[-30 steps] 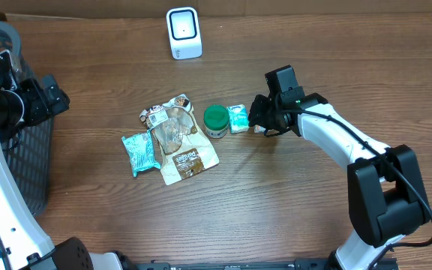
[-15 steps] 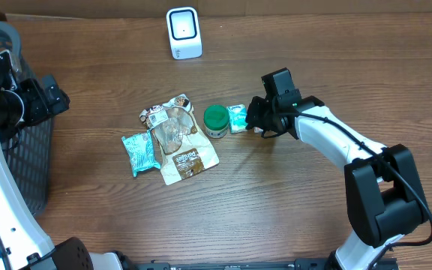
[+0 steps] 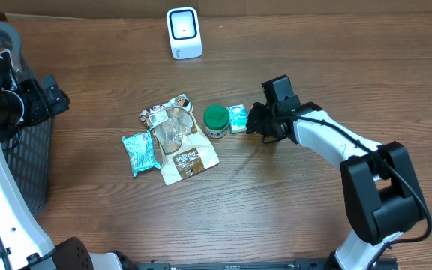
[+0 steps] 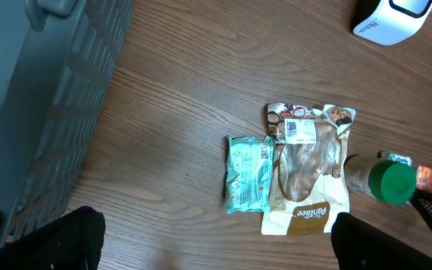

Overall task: Scan the item barcode
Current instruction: 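Grasp the orange Kleenex pack with the right gripper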

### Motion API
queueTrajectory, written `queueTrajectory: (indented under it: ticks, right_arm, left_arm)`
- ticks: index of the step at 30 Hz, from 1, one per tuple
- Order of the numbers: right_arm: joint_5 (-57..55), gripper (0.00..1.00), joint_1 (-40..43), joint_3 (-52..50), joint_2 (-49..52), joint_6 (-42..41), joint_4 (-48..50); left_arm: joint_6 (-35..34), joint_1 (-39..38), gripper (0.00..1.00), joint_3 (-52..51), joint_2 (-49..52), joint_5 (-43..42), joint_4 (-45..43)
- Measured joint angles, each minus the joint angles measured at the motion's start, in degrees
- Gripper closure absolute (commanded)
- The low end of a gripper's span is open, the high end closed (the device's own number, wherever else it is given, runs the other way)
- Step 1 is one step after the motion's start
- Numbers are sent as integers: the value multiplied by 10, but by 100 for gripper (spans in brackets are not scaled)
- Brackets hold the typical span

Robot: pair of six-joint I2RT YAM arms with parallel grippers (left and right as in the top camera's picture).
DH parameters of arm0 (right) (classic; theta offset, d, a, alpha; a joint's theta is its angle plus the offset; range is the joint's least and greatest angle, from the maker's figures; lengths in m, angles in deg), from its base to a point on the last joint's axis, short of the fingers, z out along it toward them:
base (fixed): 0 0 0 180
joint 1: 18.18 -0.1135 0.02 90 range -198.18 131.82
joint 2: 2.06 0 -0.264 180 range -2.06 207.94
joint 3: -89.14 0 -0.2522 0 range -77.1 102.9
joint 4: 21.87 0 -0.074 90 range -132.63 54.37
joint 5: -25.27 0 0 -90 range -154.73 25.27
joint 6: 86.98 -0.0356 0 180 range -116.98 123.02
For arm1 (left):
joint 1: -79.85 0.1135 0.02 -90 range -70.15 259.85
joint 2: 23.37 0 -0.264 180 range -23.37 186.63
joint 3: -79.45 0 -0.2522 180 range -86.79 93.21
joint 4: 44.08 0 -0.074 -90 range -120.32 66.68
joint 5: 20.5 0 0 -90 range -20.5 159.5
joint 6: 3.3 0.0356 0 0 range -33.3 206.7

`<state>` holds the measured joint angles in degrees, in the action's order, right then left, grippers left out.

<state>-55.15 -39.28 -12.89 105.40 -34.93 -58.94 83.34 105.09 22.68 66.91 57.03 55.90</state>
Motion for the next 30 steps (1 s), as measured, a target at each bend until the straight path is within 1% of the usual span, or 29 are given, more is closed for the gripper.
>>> queueTrajectory:
  ticks: [8,13,20,25,30]
  right_arm:
    - [1,96,0,0,18,-41,-5]
    - [10,96,6,0,18,-49,-34]
    - [16,96,49,0,18,-53,-62]
    - [16,96,94,1,18,-26,-40]
    - [16,96,137,3,19,37,46]
  left_arm:
    - [4,0,0,0,0,0,0]
    - [4,0,1,0,0,0,0]
    - [4,0,0,0,0,0,0]
    - [4,0,0,0,0,0,0]
    - [4,0,1,0,0,0,0]
